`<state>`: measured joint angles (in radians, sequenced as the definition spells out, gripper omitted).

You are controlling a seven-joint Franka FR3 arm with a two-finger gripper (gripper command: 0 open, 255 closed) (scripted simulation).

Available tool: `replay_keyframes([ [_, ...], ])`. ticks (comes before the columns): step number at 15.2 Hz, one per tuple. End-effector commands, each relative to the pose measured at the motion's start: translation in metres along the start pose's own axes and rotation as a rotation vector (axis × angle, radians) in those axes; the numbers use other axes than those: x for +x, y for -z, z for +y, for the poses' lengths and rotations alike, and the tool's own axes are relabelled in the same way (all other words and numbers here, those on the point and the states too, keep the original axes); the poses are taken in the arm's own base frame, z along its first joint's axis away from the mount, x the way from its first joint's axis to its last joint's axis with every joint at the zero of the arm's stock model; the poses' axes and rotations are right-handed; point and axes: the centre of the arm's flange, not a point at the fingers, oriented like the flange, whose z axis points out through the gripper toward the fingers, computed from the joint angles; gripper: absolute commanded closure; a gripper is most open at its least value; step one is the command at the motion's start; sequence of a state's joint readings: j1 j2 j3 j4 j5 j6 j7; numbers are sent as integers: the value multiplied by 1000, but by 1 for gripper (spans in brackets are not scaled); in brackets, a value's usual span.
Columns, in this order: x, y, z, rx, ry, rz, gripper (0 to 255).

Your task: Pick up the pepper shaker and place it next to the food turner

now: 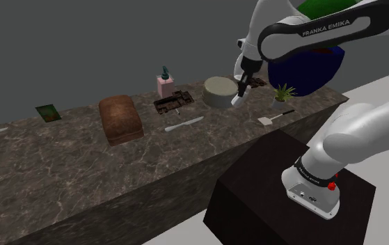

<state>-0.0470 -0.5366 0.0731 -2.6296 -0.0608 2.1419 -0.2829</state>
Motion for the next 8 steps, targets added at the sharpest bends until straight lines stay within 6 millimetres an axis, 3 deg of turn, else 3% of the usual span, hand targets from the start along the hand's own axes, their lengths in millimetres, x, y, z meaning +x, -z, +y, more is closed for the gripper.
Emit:
replay_keyframes([
  [1,-12,-1,22,0,2,0,255],
  [8,-56,-8,103,0,2,0,255],
])
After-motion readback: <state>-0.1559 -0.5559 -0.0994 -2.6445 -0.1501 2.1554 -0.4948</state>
